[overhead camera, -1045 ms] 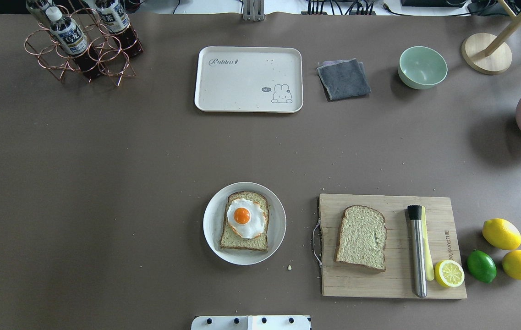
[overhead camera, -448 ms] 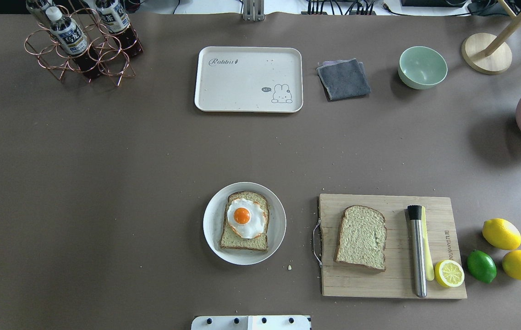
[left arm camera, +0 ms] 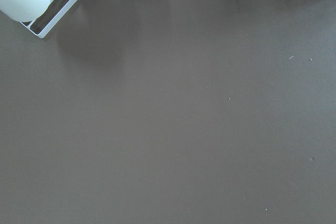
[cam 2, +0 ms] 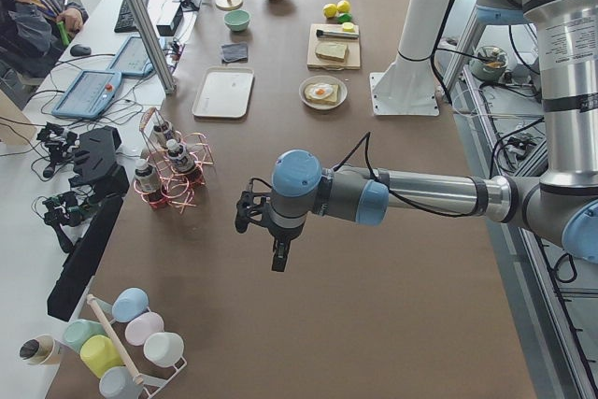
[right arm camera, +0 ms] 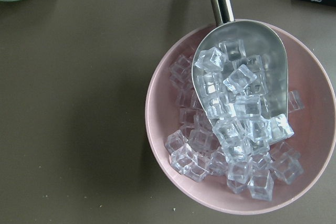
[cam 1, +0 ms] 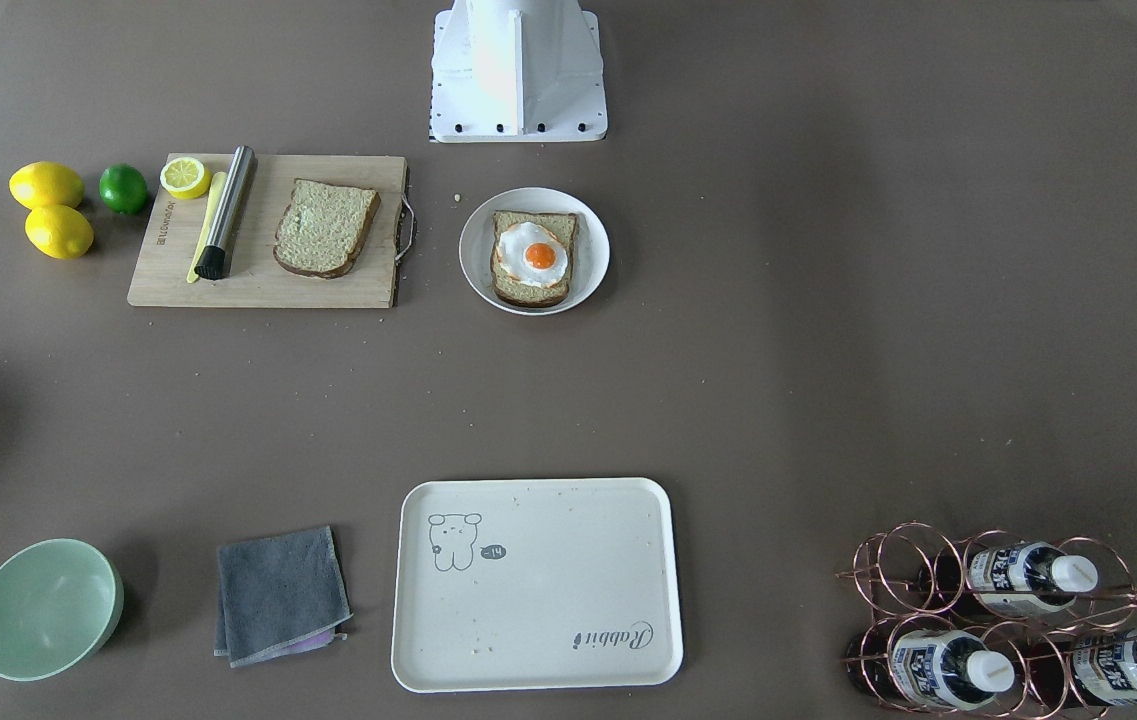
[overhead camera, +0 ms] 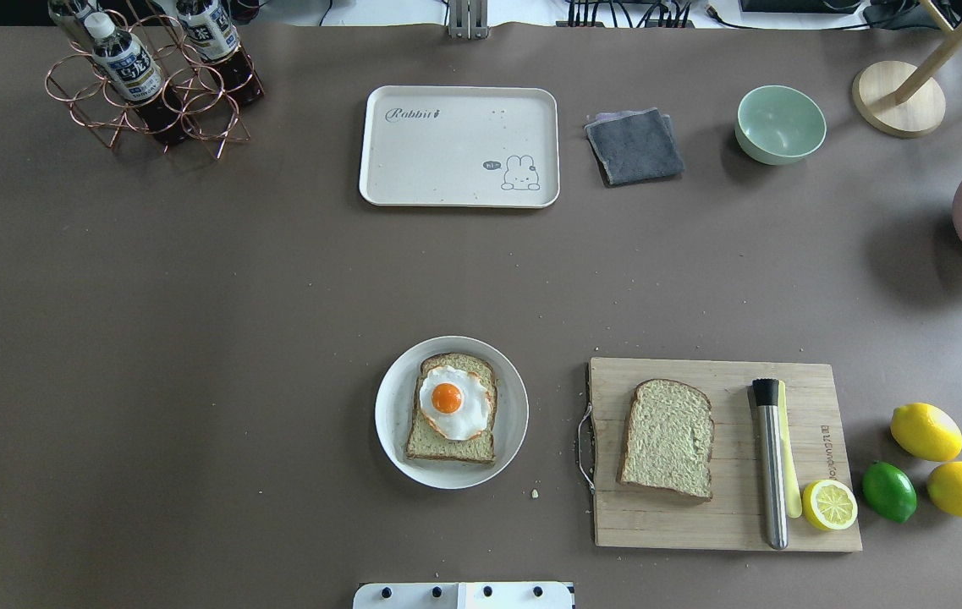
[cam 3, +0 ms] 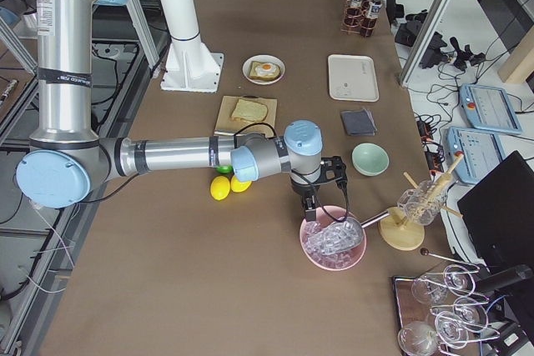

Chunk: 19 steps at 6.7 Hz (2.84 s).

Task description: Make sandwich and place on tray

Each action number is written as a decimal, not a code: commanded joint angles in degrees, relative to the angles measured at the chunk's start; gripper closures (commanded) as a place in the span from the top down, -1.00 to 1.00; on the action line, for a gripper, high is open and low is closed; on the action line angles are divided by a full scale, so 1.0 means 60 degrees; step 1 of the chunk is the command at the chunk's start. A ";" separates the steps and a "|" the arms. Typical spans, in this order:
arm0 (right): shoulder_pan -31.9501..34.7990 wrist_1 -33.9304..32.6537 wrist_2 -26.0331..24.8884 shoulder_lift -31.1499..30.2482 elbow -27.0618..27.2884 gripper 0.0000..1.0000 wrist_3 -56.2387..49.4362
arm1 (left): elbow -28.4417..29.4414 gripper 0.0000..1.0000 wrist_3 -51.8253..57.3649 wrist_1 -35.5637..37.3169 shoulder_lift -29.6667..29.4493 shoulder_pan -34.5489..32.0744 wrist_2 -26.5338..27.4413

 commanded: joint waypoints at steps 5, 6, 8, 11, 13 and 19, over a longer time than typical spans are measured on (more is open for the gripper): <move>-0.1795 0.0004 0.0055 0.0087 0.1511 1.00 0.3601 | -0.0122 0.96 0.0000 -0.0685 0.0185 0.0353 -0.0714; -0.2729 0.0019 -0.0032 0.0116 0.2256 1.00 0.5794 | -0.0122 0.96 0.0000 -0.0685 0.0186 0.0368 -0.0743; -0.4501 0.0499 -0.0555 0.0058 0.3546 1.00 0.7813 | -0.0122 0.96 0.0000 -0.0685 0.0171 0.0412 -0.0728; -0.7694 0.0561 -0.3244 0.0495 0.4183 1.00 1.1504 | -0.0108 0.96 0.0000 -0.0685 0.0171 0.0397 -0.0728; -0.8422 0.2058 -0.3769 0.0674 0.3121 0.68 1.1953 | -0.0064 0.96 0.0014 -0.0685 0.0171 0.0412 -0.0656; -0.9007 0.3549 -0.3476 0.0292 0.2191 0.40 1.2159 | -0.0122 0.96 -0.0015 -0.0699 0.0084 0.0397 -0.0714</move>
